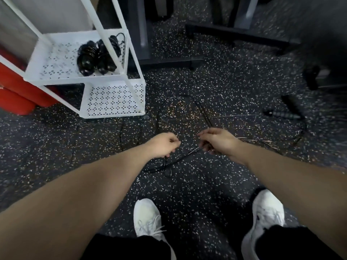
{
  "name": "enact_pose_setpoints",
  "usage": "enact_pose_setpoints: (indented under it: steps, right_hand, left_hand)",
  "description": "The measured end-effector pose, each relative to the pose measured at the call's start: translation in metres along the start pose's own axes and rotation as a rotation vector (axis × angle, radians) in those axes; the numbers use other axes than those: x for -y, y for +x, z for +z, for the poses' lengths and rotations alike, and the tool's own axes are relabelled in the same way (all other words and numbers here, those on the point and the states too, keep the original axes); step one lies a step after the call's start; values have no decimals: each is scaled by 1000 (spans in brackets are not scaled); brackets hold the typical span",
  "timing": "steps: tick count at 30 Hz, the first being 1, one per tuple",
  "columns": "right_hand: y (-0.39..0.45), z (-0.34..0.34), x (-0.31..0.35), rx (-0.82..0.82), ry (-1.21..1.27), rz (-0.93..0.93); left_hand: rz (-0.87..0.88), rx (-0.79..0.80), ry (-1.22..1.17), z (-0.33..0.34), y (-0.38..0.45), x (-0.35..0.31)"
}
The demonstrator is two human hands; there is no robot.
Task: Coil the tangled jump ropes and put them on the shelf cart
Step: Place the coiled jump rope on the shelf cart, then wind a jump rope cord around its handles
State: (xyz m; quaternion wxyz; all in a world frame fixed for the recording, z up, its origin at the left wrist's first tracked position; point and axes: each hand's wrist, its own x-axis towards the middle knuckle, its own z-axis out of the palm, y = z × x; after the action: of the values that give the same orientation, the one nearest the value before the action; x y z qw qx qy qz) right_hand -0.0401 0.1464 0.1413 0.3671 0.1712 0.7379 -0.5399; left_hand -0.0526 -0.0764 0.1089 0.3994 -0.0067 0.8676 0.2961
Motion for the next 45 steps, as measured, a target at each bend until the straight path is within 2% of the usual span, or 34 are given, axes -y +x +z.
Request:
enact_pose_setpoints:
  steps: [4, 9, 15, 18, 24, 29, 31, 33, 40, 42, 45]
  right_hand:
    - [26, -17, -55, 11, -226, 97]
    - [61, -27, -100, 42, -634, 144]
    - [117, -36, -118, -131, -957, 67]
    - [148, -41, -116, -171, -1152, 53]
    - [191, -49, -119, -173, -1295, 136]
    - [190, -57, -129, -119, -1552, 63]
    - [181, -63, -131, -107, -1534, -23]
    - [163, -67, -129, -108, -1360, -61]
    - [97, -77, -100, -138, -777, -56]
    - [76, -76, -80, -168, -670, -60]
    - [41, -74, -51, -169, -596, -36]
  left_hand:
    - [0, 119, 135, 30, 36, 0]
    - [-41, 48, 116, 72, 89, 2]
    - [-76, 14, 90, 111, 137, 7]
    - [-24, -8, 56, 129, 145, 6]
    - [140, -5, 76, 150, 143, 9]
    - [168, -8, 43, 152, 136, 2]
    - [148, 3, 18, 151, 131, -2]
    - [138, 51, 18, 149, 123, -6]
    - [134, 396, 161, 145, 72, -42]
    - [120, 394, 163, 141, 54, -61]
    - [83, 296, 80, 132, 26, -96]
